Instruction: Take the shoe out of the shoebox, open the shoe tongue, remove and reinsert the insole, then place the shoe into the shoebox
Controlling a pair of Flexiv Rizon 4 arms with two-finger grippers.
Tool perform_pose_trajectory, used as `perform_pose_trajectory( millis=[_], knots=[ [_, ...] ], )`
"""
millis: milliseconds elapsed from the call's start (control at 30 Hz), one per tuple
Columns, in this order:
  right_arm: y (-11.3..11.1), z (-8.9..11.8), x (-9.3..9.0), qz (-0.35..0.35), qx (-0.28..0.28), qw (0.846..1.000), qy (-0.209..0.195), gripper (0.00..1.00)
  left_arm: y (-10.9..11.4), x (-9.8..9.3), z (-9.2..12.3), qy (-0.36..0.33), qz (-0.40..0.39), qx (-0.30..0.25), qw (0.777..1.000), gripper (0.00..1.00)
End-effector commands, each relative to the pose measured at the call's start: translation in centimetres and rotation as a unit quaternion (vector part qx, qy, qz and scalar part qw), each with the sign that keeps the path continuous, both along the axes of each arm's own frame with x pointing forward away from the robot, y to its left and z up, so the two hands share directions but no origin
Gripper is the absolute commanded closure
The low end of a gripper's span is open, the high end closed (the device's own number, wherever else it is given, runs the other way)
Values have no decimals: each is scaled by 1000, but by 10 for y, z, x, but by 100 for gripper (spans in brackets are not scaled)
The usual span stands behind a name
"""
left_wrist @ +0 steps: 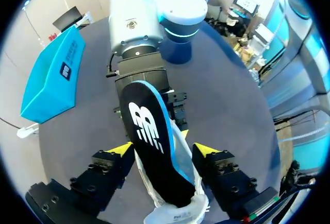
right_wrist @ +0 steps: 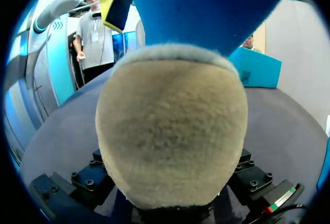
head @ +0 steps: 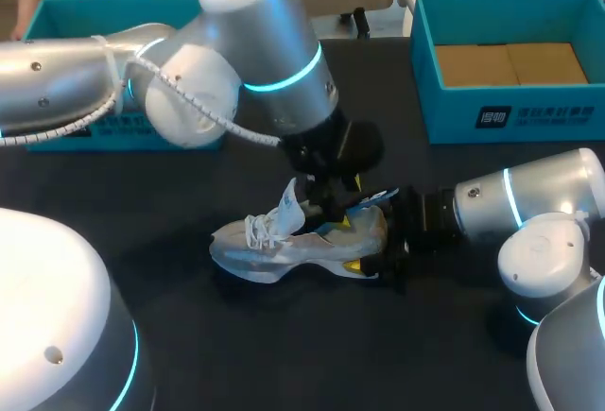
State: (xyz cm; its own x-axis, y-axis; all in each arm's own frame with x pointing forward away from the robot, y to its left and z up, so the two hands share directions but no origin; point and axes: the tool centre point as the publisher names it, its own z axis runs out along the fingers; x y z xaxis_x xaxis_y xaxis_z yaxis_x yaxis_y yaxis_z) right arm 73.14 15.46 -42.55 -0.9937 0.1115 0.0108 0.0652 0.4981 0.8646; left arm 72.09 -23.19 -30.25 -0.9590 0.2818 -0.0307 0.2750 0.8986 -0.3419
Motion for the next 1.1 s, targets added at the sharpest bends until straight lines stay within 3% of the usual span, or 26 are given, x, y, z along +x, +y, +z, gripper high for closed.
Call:
perform_pose_trajectory(
  millis=[33, 133, 300, 400, 500, 600, 667, 1100],
  knots=[
    [5, -5, 0, -1, -2, 1000, 0, 100, -2, -10, -2, -36, 19, -2, 999, 38],
    [5, -5, 0, -1, -2, 1000, 0, 100, -4, -10, -4, -45, 39, -7, 998, 48],
    [5, -5, 0, -1, -2, 1000, 0, 100, -3, -9, -5, -59, 59, -14, 996, 50],
    [5, -5, 0, -1, -2, 1000, 0, 100, -1, -8, -4, -76, 73, -19, 994, 39],
    [5, -5, 0, -1, -2, 1000, 0, 100, 1, -6, -3, -87, 85, -25, 992, 36],
    [5, -5, 0, -1, -2, 1000, 0, 100, 3, -5, -3, -87, 96, -29, 991, 18],
    [5, -5, 0, -1, -2, 1000, 0, 100, 4, -4, -4, -87, 104, -28, 990, 0],
    [5, -5, 0, -1, -2, 1000, 0, 100, 7, -2, -6, -71, 123, -31, 989, 0]
  ],
)
